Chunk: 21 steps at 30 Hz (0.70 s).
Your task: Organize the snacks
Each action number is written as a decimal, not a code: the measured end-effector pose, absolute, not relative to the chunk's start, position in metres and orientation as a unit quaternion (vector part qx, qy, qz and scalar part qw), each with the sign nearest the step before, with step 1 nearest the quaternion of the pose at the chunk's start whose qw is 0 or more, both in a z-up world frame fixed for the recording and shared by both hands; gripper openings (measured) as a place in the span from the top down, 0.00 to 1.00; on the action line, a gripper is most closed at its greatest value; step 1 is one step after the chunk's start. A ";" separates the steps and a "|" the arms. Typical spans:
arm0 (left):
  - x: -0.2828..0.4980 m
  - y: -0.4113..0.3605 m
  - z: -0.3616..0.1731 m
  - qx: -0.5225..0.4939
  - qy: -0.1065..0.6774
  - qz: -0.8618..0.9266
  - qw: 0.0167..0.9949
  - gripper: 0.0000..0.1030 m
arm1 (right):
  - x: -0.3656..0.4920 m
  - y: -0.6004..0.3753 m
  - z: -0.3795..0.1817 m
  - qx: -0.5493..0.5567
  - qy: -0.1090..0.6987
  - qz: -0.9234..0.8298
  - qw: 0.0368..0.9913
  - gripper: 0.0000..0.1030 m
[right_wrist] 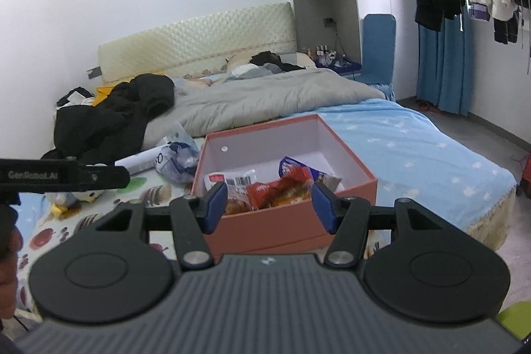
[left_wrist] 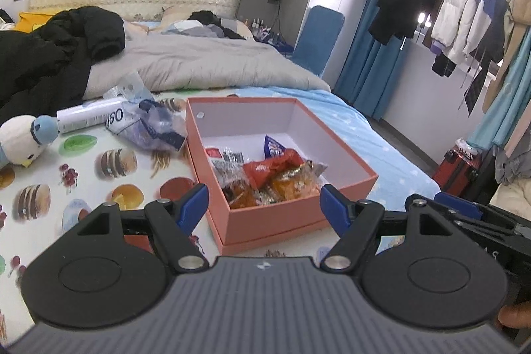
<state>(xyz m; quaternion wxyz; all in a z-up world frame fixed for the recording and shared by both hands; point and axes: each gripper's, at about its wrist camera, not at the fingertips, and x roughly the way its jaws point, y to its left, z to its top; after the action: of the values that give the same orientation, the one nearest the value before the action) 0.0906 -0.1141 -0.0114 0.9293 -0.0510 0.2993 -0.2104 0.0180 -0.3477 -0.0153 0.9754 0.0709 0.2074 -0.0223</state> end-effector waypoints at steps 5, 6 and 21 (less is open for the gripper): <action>0.092 -0.114 -0.015 -0.049 0.303 -0.207 0.929 0.24 | 0.019 -0.348 -0.020 0.075 0.213 -0.025 0.974 0.43; 0.093 -0.114 -0.014 -0.049 0.302 -0.206 0.929 0.24 | 0.019 -0.349 -0.020 0.075 0.212 -0.026 0.974 0.43; 0.093 -0.118 -0.009 -0.044 0.295 -0.210 0.931 0.24 | 0.015 -0.348 -0.019 0.077 0.203 -0.030 0.976 0.43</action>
<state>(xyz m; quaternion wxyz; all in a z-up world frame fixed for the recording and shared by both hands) 0.0934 -0.1182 -0.0091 0.9310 -0.0443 0.2950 -0.2103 0.0149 -0.3483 -0.0192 0.9758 0.0768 0.2028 -0.0300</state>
